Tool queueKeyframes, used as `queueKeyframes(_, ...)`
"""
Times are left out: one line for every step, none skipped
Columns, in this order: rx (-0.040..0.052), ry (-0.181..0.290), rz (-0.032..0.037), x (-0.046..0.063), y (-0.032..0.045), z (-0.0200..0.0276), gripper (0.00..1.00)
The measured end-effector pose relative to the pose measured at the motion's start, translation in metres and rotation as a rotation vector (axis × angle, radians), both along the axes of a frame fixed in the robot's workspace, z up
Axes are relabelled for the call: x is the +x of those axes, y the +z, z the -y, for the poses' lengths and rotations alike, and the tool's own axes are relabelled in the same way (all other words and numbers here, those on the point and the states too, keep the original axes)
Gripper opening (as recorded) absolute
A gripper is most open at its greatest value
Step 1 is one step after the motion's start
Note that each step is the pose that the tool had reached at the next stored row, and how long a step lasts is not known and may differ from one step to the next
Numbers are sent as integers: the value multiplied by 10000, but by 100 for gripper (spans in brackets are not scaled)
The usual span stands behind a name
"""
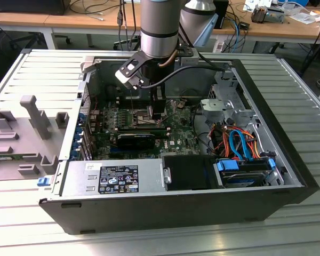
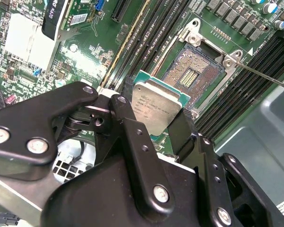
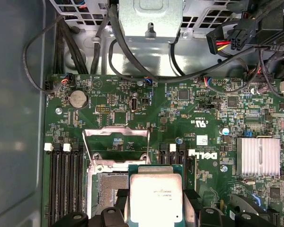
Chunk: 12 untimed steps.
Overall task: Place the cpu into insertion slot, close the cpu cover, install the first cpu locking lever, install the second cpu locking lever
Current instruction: 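Place the cpu into insertion slot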
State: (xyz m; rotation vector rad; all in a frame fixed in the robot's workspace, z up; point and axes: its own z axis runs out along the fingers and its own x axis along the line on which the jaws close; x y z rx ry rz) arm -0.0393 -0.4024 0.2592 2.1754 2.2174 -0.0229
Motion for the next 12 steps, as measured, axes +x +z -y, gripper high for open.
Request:
queueKeyframes(0, 0, 0, 0, 0, 0, 54)
queueKeyframes(0, 0, -1, 0, 0, 0, 54)
queueKeyframes(1, 0, 0, -4, 0, 0, 54)
queueKeyframes(1, 0, 0, -7, 0, 0, 54)
queueKeyframes(1, 0, 0, -10, 0, 0, 54)
queueKeyframes(1, 0, 0, -12, -1, -1, 54)
queueKeyframes(1, 0, 0, -16, 0, -1, 54)
queueKeyframes(0, 0, -1, -20, 0, -2, 54)
queueKeyframes(-1, 0, -1, -22, 0, -3, 54)
queueKeyframes(-1, 0, 0, -25, 0, -4, 54)
queueKeyframes(0, 0, 0, -28, -1, -6, 54)
queueKeyframes(1, -1, 0, -31, -1, -7, 54)
